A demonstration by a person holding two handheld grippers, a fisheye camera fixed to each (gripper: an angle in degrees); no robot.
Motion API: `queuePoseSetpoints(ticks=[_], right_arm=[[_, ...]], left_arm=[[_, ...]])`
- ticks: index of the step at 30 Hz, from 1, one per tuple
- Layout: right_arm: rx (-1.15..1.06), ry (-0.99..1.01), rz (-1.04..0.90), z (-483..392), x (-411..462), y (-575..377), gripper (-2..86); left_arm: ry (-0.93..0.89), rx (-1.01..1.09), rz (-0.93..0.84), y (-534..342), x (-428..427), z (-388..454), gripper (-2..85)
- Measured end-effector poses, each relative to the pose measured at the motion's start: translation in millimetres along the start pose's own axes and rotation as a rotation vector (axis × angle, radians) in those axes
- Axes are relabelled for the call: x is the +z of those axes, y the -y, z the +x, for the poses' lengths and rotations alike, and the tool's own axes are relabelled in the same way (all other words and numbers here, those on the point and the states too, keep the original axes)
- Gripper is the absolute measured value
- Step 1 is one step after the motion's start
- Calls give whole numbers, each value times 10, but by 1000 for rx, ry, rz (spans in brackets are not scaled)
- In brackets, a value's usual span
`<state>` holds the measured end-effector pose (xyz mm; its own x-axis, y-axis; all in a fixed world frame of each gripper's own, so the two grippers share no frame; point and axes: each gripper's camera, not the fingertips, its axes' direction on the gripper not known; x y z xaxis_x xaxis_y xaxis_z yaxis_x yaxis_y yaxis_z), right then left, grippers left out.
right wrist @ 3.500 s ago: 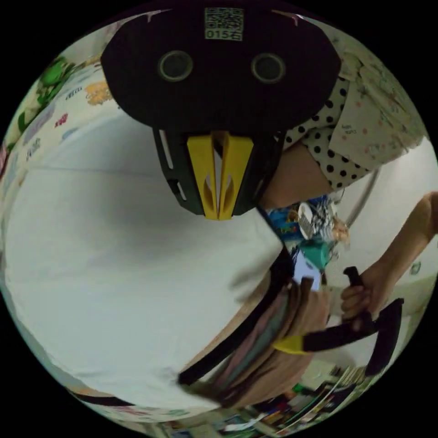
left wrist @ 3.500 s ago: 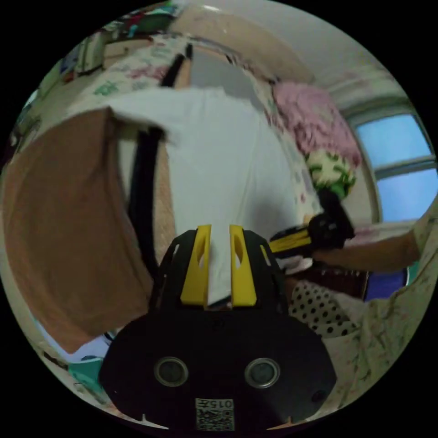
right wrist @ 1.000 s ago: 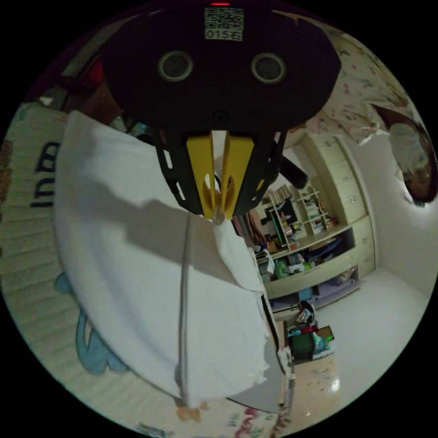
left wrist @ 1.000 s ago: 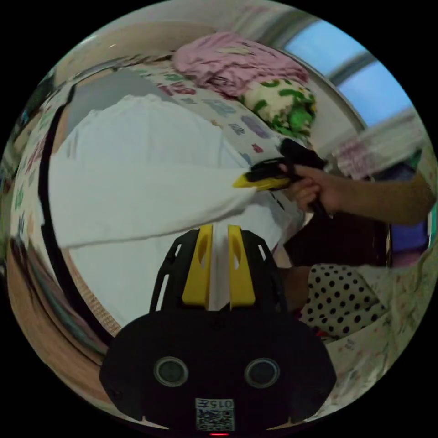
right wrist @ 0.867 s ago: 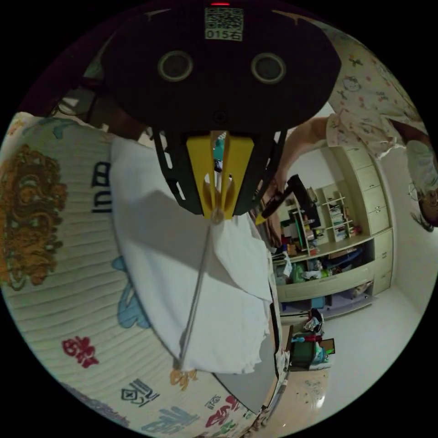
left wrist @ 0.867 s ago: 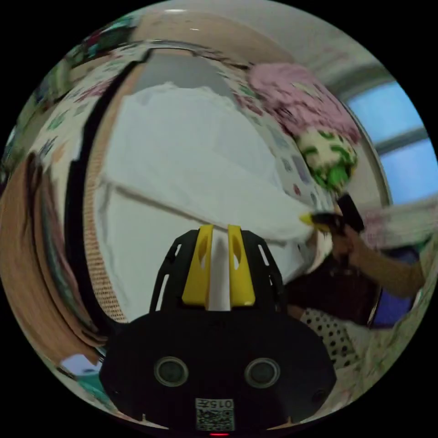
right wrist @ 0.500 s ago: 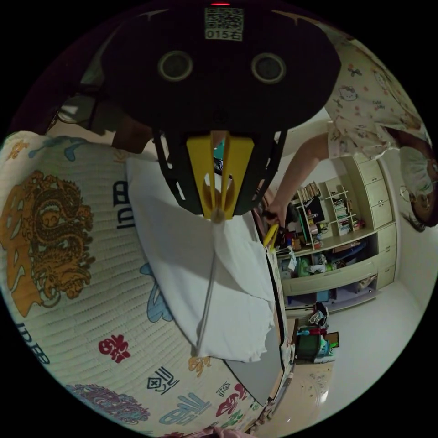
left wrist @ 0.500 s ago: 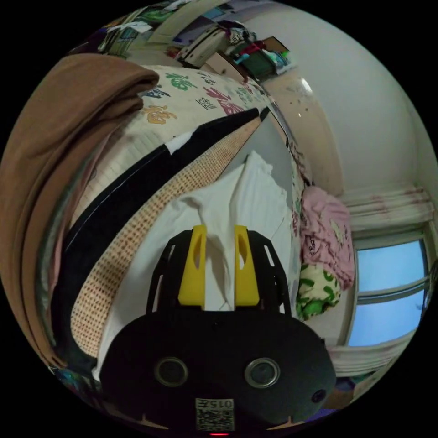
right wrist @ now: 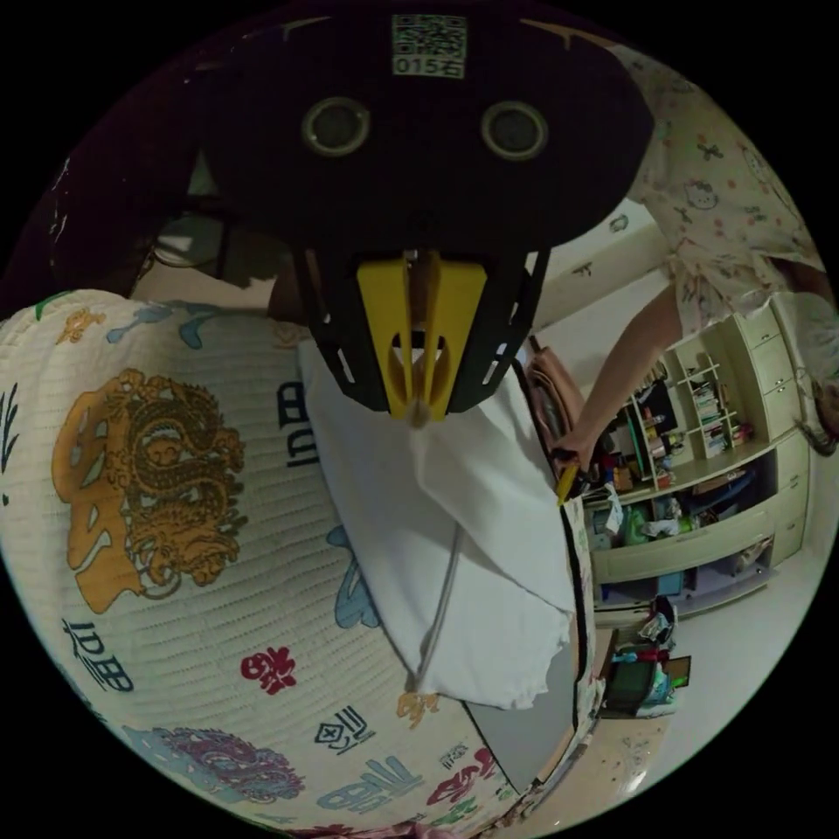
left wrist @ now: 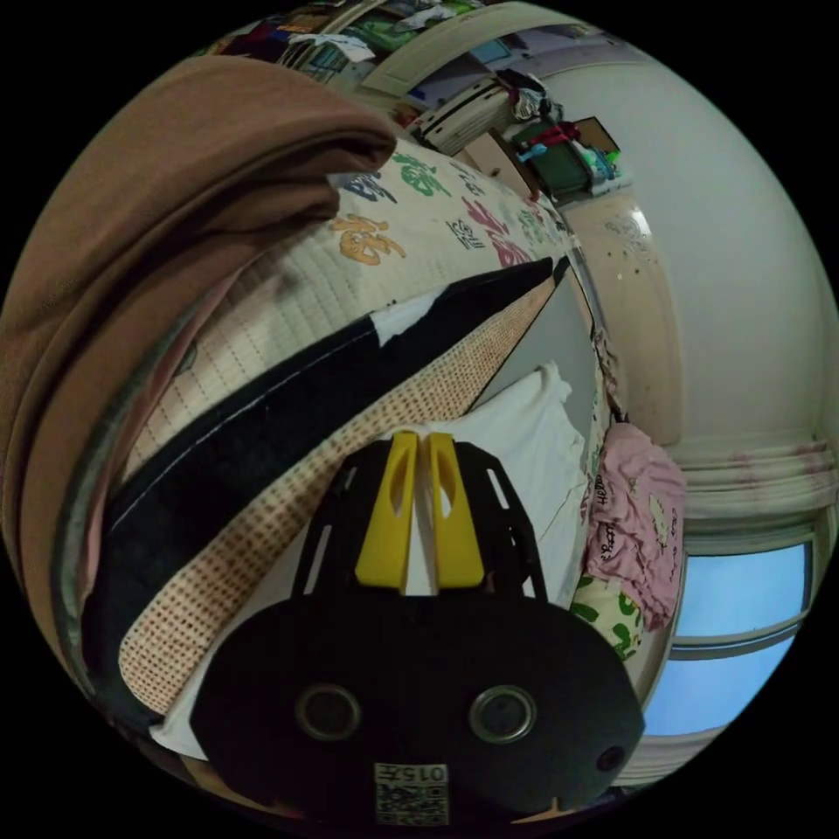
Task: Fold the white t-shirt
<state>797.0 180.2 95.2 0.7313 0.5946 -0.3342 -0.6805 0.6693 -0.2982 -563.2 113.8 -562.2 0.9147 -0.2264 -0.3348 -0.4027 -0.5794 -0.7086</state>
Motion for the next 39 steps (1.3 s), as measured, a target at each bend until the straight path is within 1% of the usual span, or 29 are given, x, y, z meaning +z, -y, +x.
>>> queuePoseSetpoints(ticks=[4, 6, 8, 11, 13, 14, 16, 17, 18, 19, 20, 22, 23, 25, 26, 28, 32, 34, 36, 39], right_arm=[[19, -128, -96, -99, 481, 101, 36], [-6, -233, -155, -189, 727, 94, 57], [-1, -246, -177, -223, 813, 69, 60], [24, -212, -118, -274, 734, 86, 61], [-6, -214, -44, -390, 606, 172, 61], [-43, -232, 6, -506, 519, 272, 61], [-125, -256, 85, -729, 404, 482, 62], [-187, -265, 130, -893, 356, 657, 62], [-249, -267, 160, -1064, 340, 865, 63], [-281, -266, 168, -1151, 345, 980, 63], [-343, -266, 176, -1331, 378, 1227, 66], [-415, -275, 199, -1608, 466, 1616, 73], [-462, -275, 211, -1803, 548, 1885, 78], [-516, -278, 215, -2073, 708, 2277, 84], [-535, -284, 209, -2231, 837, 2533, 87], [-539, -285, 194, -2426, 1039, 2889, 89], [-498, -306, 174, -2715, 1482, 3530, 94], [-476, -304, 154, -2769, 1650, 3726, 95], [-469, -313, 126, -2819, 1851, 3903, 94], [-476, -363, 94, -2850, 2056, 4027, 82]], left_arm=[[-8, -15, -17, 77, 80, -80, 14], [-13, -10, -27, 127, 94, -66, 17], [-27, 11, -41, 188, 70, -29, 22], [-25, 117, -71, 288, -49, 142, 32], [47, 239, -70, 369, -239, 385, 38], [62, 274, -61, 390, -298, 458, 39], [115, 417, -33, 513, -459, 804, 50], [128, 458, -32, 557, -464, 909, 55], [148, 543, -41, 664, -424, 1134, 64], [152, 623, -61, 796, -321, 1378, 74], [149, 657, -74, 870, -251, 1503, 80], [123, 759, -128, 1195, 127, 2010, 93], [114, 779, -137, 1277, 236, 2133, 96], [89, 843, -180, 1610, 727, 2583, 118], [87, 852, -200, 1696, 866, 2683, 123], [97, 847, -280, 2032, 1409, 3009, 135], [88, 804, -321, 2449, 1988, 3333, 136], [129, 768, -324, 2695, 2248, 3432, 131], [172, 747, -332, 2861, 2393, 3451, 110], [207, 767, -383, 3078, 2572, 3456, 37]])
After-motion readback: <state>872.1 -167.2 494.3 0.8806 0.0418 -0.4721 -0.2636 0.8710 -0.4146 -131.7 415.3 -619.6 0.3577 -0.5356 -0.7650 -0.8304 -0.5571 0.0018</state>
